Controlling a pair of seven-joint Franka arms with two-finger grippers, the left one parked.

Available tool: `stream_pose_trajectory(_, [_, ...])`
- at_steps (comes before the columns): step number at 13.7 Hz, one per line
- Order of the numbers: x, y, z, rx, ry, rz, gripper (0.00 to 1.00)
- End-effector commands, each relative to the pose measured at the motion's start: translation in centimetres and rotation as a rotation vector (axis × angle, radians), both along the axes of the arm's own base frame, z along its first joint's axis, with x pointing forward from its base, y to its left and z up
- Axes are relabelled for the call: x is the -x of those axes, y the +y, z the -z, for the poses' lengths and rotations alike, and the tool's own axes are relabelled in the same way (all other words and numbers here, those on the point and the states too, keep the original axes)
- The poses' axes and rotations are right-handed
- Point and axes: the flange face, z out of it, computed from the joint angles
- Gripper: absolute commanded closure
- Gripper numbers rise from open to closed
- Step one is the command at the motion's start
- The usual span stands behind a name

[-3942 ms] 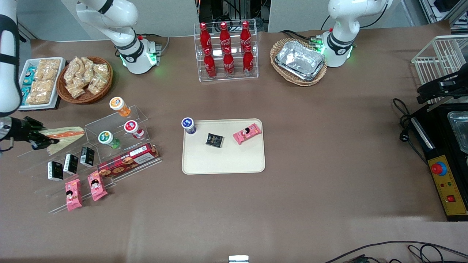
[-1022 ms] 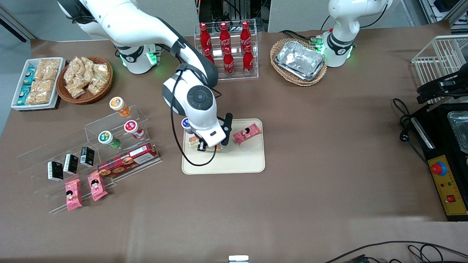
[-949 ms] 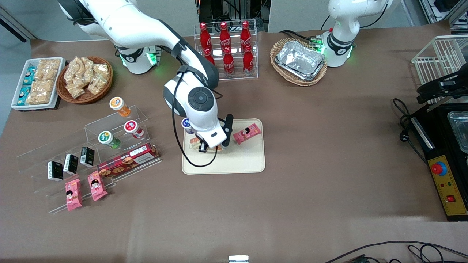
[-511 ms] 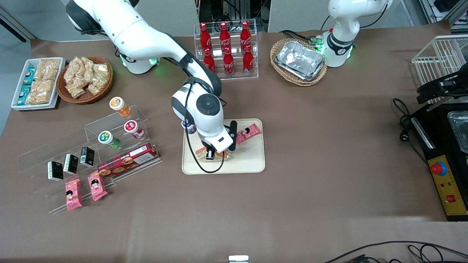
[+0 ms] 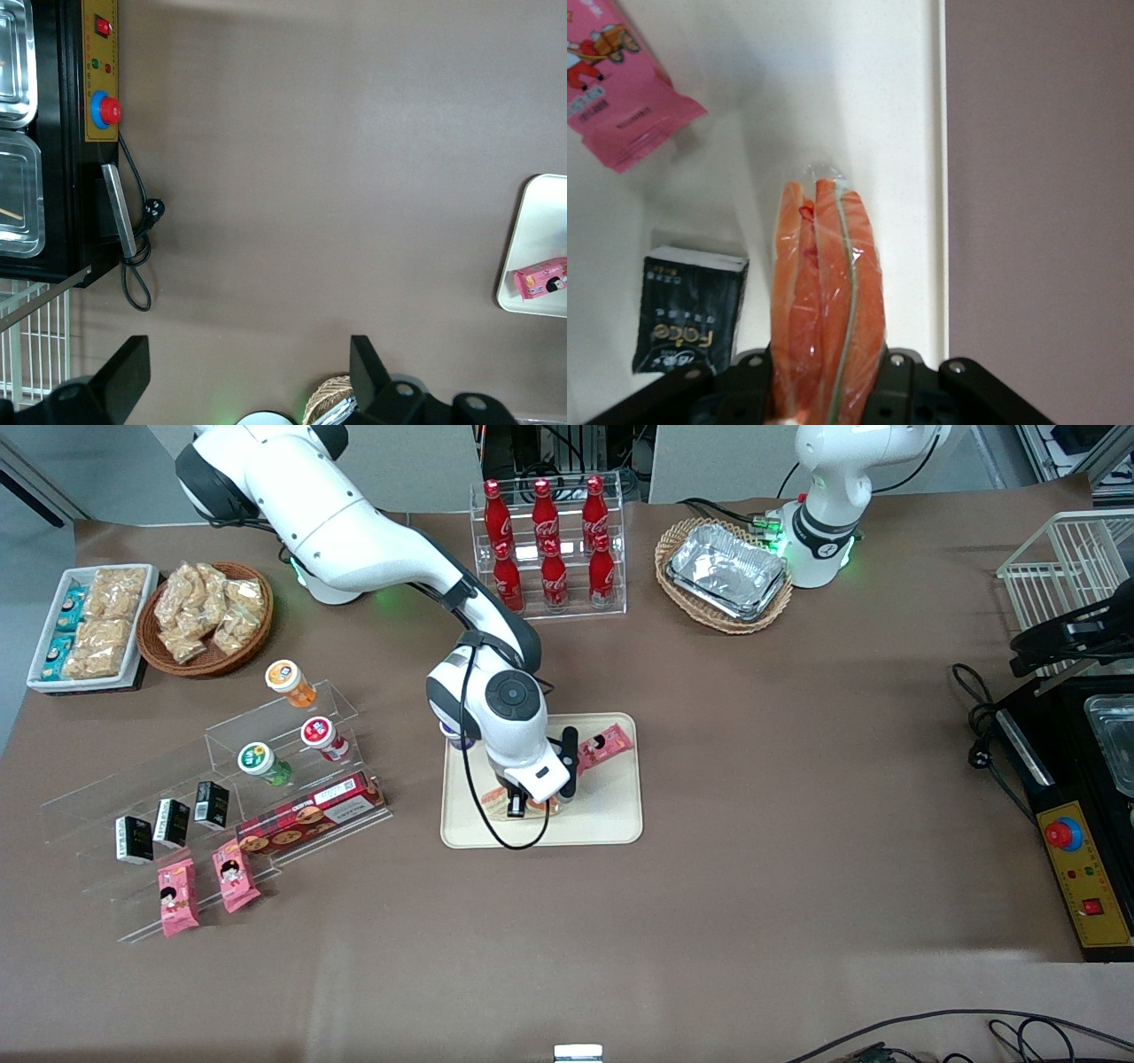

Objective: Place sandwich on tray

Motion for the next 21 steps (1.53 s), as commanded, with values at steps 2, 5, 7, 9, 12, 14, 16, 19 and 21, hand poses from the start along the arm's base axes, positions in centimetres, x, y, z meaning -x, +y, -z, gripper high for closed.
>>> stream_pose_trajectory(2, [-1.7,0.5,0.1,-0.014,-0.031,0.007,0.61])
stream_pose_trajectory(5, [-2.0,0.2,-0.2,-0.023,-0.035,0.062,0.27])
stream_pose_trajectory(7, [-2.2,0.2,-2.8,-0.039,-0.055,0.071,0.12])
stream_pose_trajectory(9, [-2.9,-0.6,-7.2,-0.094,-0.071,0.127,0.00])
stream_pose_trajectory(12, [-5.2,-5.7,-13.7,-0.181,-0.026,0.293,0.00])
stream_pose_trajectory(14, [-6.6,-10.5,-17.3,-0.209,0.002,0.435,0.00])
stream_pose_trajectory(16, [-7.0,-14.8,-21.2,-0.201,0.002,0.604,0.00])
stream_pose_trajectory(19, [-6.0,-19.0,-25.9,-0.166,0.012,0.772,0.00])
stream_pose_trajectory(21, [-4.8,-22.0,-29.4,-0.145,0.012,0.896,0.00])
